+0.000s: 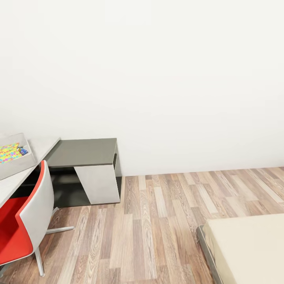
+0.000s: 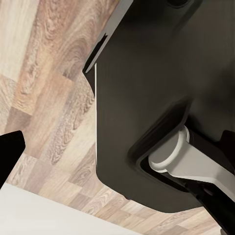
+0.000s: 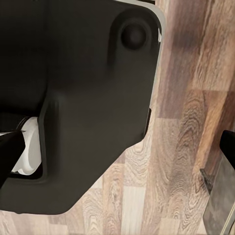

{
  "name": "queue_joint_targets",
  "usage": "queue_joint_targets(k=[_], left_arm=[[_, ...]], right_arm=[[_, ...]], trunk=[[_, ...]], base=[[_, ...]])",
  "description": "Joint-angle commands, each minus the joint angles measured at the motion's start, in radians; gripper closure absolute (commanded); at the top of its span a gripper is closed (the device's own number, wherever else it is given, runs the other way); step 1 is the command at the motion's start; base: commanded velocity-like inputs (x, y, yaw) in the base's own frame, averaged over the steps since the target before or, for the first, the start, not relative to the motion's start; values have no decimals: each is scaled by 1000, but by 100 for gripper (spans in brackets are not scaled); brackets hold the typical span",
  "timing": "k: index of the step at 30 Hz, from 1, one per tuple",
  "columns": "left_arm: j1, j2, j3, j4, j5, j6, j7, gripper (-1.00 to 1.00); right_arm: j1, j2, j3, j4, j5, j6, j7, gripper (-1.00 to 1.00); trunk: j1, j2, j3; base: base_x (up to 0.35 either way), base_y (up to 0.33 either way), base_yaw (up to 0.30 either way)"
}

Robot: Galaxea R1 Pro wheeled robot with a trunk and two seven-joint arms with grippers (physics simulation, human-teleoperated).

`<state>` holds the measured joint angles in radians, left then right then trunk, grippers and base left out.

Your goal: Put all the toys in the child's room - the three board games (two on the bed and one on the table), the two jigsaw puzzles on the table, and the tennis ball on the table - inside the toy box on the table in the child's room.

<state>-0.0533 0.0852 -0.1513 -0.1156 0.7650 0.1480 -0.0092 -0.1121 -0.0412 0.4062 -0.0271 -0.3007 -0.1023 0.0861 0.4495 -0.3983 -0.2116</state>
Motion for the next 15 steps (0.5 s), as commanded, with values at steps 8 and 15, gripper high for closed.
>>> queue_joint_targets(k=[8,15], left_arm=[[0,1,-8,-1,10,4,-1,-100],[0,0,-8,-1,10,3,-1,-100]], right_arm=[[-1,0,7,1,-11,-4,4,-100],[-1,0,7,1,-11,-4,4,-100]], trunk=[[0,-2,-2],[0,-2,-2]], base=[[0,0,0],[0,0,0]])
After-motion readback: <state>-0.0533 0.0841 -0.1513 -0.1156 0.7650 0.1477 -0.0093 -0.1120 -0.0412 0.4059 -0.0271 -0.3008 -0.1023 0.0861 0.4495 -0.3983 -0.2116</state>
